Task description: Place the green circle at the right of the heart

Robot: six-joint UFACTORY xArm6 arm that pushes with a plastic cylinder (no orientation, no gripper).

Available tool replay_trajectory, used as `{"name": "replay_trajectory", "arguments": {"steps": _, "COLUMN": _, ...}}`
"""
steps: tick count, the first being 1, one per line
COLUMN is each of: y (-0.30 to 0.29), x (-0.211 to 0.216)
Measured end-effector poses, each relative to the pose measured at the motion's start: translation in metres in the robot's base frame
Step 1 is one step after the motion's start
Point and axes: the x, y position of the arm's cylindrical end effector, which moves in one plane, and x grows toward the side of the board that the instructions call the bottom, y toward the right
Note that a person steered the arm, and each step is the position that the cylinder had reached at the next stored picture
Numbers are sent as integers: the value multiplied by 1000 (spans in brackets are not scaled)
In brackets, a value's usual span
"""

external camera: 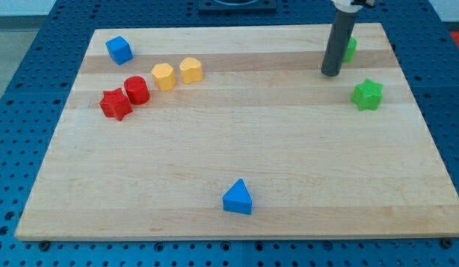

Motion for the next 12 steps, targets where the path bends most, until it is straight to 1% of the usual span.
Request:
{"name": "replay_trajectory", "arguments": {"steps": 1, "y": 6, "x": -2}}
{"name": "replay_trajectory", "arguments": {"steps": 2, "y": 67, "x": 8}}
{"name": "replay_trajectory", "arguments": {"steps": 3, "y": 68, "x": 8}}
{"name": "replay_trajectory", "arguments": {"steps": 4, "y": 81, "x": -18}}
{"name": "replay_trajectory", "arguments": {"steps": 5, "y": 81, "x": -66}}
{"name": "replay_trajectory", "arguments": {"steps": 6, "y": 76, "x": -70}}
{"name": "replay_trajectory", "arguments": {"steps": 7, "y": 55, "x": -66}}
{"name": "replay_trajectory", "arguments": {"steps": 8, "y": 17, "x": -52}}
{"name": "replay_trajectory", "arguments": {"steps": 10, "y": -84, "x": 2}}
{"name": "replay_trajectory", "arguments": {"steps": 11, "y": -119, "x": 29}}
{"name": "replay_trajectory", "arguments": {"steps": 12, "y": -78, "x": 31}}
